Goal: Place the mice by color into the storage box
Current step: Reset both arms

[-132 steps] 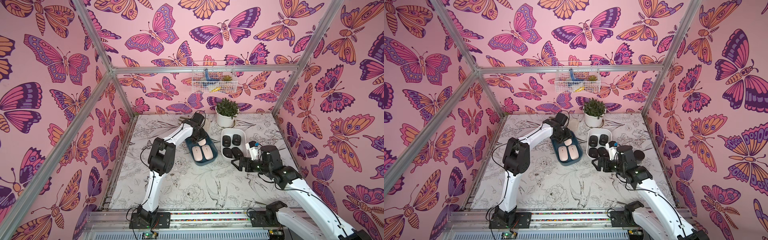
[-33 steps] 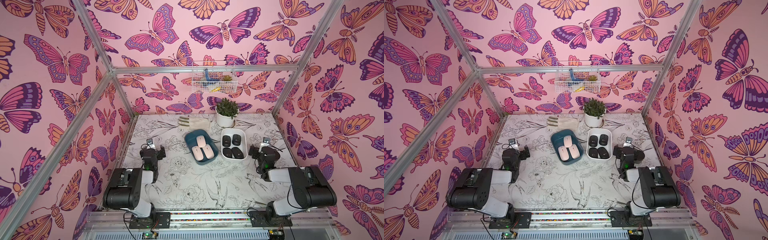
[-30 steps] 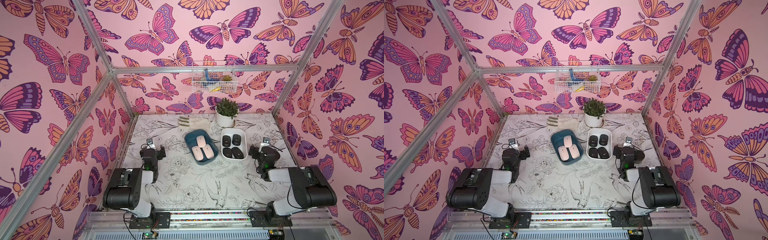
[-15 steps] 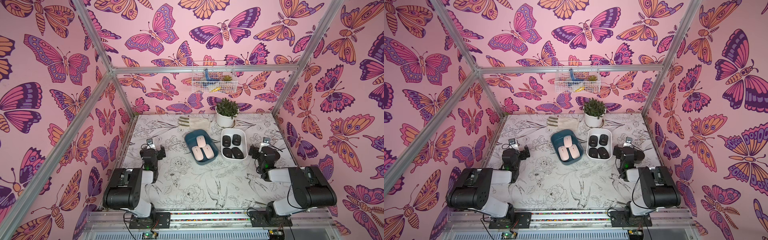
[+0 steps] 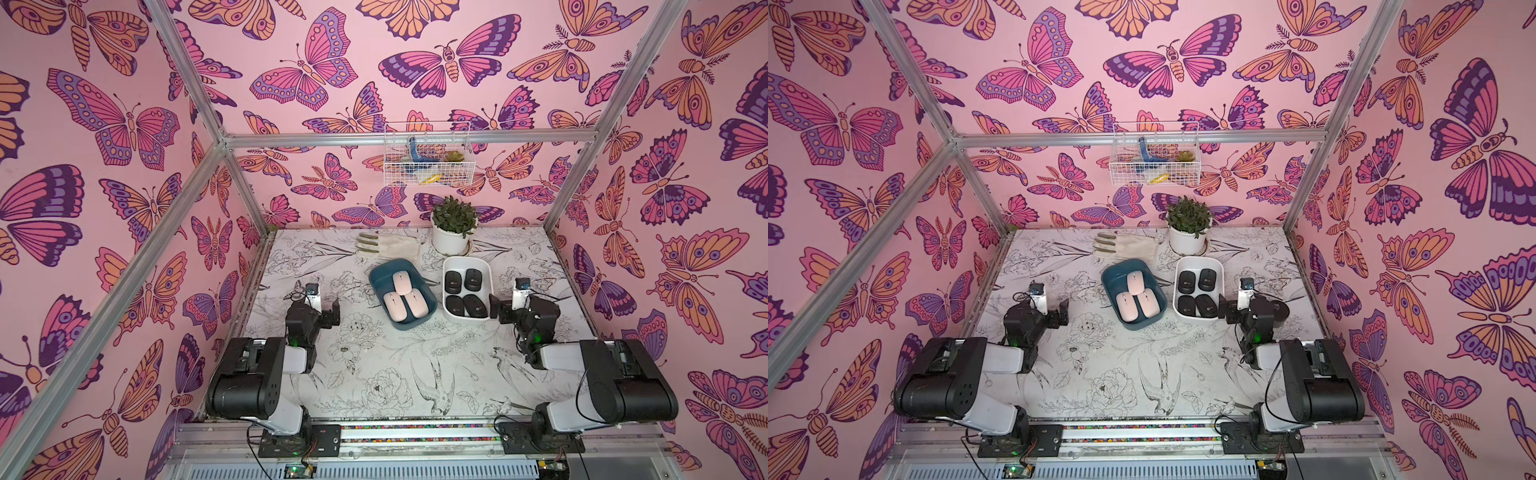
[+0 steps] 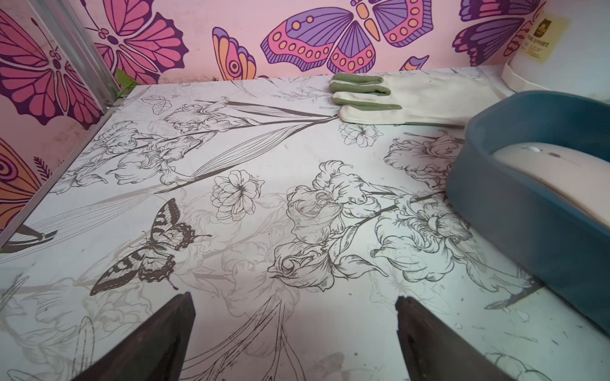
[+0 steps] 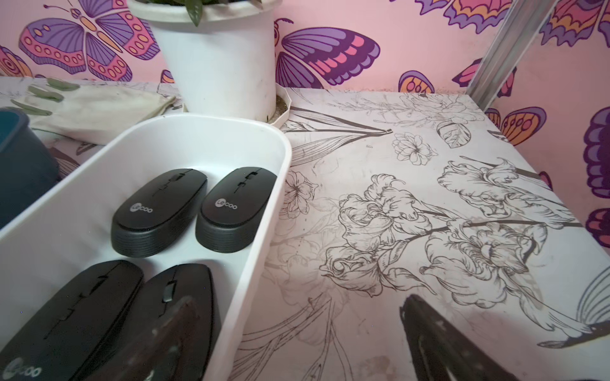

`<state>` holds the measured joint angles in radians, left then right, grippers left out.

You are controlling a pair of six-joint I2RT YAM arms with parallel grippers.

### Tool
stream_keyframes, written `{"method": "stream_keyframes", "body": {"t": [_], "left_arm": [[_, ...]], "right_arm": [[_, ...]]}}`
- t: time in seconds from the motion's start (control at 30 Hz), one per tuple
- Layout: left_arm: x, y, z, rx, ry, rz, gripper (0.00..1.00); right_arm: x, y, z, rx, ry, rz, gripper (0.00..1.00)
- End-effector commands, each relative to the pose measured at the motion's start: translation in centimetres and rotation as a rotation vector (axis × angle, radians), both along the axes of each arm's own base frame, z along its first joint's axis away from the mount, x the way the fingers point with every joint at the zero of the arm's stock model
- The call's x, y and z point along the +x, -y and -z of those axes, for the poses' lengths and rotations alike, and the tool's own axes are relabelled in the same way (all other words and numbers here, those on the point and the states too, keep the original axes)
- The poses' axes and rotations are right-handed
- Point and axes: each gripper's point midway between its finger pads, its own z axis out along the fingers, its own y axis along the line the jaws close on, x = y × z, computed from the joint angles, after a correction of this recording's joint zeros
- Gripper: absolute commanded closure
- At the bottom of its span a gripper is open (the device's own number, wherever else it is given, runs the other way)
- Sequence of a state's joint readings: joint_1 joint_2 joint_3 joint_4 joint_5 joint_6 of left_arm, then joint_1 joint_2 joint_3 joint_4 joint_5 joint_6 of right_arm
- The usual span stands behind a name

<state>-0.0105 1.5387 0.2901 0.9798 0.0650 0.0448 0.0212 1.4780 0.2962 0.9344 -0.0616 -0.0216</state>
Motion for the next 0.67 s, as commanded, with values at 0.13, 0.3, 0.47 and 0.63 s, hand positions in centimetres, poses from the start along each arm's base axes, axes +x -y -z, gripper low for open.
{"method": "stream_keyframes", "body": {"t": [0.13,0.3,0.47,0.63], "left_arm": [[0.5,-1.8,-0.8,-0.002,0.029,-0.096,0.00],[1.6,-3.3,-1.1,-0.004,0.003,-0.187,0.00],[1.6,-3.3,-1.0,-0.004,-0.001,-0.187,0.00],[1.6,-3.3,-1.0,-0.004,-0.005,-0.188,0.00]], "right_arm": [[0.3,5.1,-0.8,0.103,0.040,0.248,0.01],[1.7,3.6,-0.3,0.061,-0.035,0.178,0.01],[1.7,3.5,-0.2,0.044,-0.039,0.186,0.01],[1.9,3.4,-0.3,0.041,-0.045,0.181,0.01]]}}
